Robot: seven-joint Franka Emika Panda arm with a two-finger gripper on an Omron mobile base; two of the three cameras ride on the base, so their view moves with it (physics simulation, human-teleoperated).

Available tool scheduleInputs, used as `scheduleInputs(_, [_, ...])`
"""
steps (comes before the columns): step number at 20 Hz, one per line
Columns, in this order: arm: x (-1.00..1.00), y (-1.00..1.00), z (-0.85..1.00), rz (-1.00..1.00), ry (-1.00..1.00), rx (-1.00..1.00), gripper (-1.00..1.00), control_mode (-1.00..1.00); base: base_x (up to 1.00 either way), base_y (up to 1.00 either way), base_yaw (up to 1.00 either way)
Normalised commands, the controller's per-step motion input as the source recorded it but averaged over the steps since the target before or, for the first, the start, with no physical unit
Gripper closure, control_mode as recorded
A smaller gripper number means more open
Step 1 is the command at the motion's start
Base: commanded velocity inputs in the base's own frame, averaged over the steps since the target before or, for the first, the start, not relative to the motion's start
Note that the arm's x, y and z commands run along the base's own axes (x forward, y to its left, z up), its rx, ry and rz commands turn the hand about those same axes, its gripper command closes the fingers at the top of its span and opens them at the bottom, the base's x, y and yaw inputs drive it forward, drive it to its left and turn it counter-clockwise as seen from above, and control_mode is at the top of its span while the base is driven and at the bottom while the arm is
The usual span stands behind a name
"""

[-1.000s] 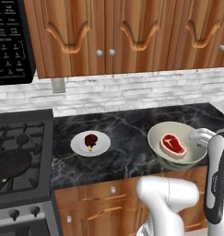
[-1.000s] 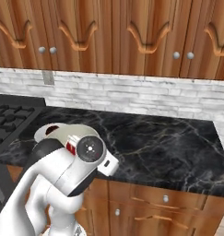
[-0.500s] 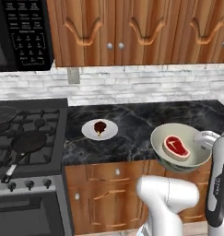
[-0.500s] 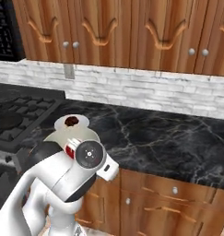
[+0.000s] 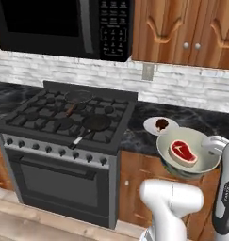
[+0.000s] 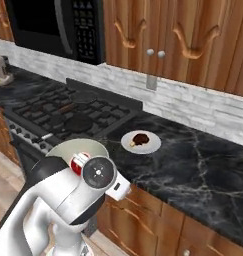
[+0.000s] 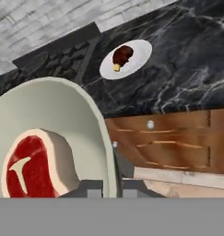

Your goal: Place one of the steaks on the plate and the other in the bowl. Then place the bowl in the fridge.

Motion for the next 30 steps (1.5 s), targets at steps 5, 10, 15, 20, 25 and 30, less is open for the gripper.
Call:
scheduleInputs(5, [0.0,0.0,0.0,0.0,0.0,0.0,1.0,1.0,0.47,1.0,0.41])
scheduleInputs(10, [0.0,0.0,0.0,0.0,0.0,0.0,1.0,1.0,0.08,1.0,0.39])
scheduleInputs(15, [0.0,0.0,0.0,0.0,0.0,0.0,1.0,1.0,0.13,1.0,0.44])
scheduleInputs(20, [0.0,0.0,0.0,0.0,0.0,0.0,1.0,1.0,0.33,1.0,0.48])
scheduleInputs(25, [0.0,0.0,0.0,0.0,0.0,0.0,1.0,1.0,0.63,0.88,0.49])
scheduleInputs(30, [0.0,0.0,0.0,0.0,0.0,0.0,1.0,1.0,0.97,0.52,0.4])
